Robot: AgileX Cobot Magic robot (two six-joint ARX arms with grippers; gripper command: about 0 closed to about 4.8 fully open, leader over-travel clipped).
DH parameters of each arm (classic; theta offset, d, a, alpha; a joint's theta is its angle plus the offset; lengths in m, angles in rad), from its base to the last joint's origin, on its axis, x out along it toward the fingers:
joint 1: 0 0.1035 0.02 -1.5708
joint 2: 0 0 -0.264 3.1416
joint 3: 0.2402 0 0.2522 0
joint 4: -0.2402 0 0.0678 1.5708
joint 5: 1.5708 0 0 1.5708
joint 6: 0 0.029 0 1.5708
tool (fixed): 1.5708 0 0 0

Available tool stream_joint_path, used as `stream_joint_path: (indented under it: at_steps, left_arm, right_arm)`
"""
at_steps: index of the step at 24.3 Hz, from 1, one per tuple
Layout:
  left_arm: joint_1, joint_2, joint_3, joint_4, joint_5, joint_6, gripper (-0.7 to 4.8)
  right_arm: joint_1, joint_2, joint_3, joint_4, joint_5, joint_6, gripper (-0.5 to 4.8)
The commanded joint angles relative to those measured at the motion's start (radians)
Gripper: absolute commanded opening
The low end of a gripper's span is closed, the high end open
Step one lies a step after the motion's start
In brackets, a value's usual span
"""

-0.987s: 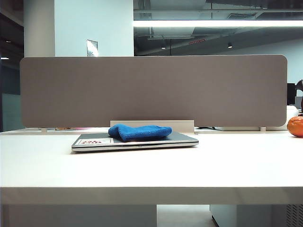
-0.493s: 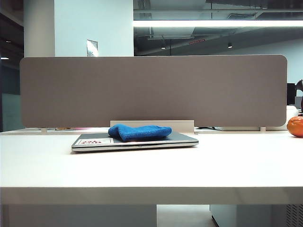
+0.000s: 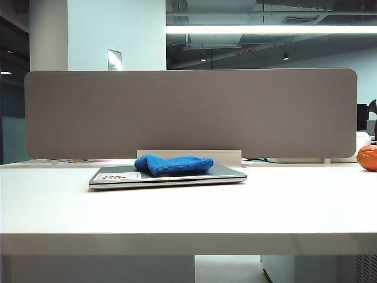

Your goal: Pick up the blue rag and put it over the laptop.

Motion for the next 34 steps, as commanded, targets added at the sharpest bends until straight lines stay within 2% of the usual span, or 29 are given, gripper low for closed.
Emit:
stream_joint_path:
  at_steps: [1,9,28,32,34]
  left_arm:
    - [-0.002,0.002,0.003,-0.011,0.005,0.004,-0.06]
    - [-0.002,0.002,0.003,-0.062,0.019,0.0,-0.05]
    - [-0.002,0.002,0.003,-0.063,0.019,0.0,-0.06]
    - [-0.002,0.002,0.003,-0.063,0.019,0.0,-0.05]
    - [-0.002,0.002,0.003,-0.063,0.019,0.0,-0.06]
  right_arm:
    - [-0.001,-0.002,-0.003,0.018,0.002,0.0,0.0]
    - [-0.001,-0.002,-0.003,0.018,0.002,0.0,0.0]
    - [-0.001,-0.002,-0.003,0.019,0.003,-0.013,0.0]
    - [-0.001,-0.002,-0.004,0.057,0.135,-0.119,0.0]
    - [-0.001,-0.002,-0.004,0.071,0.253,-0.133,0.0]
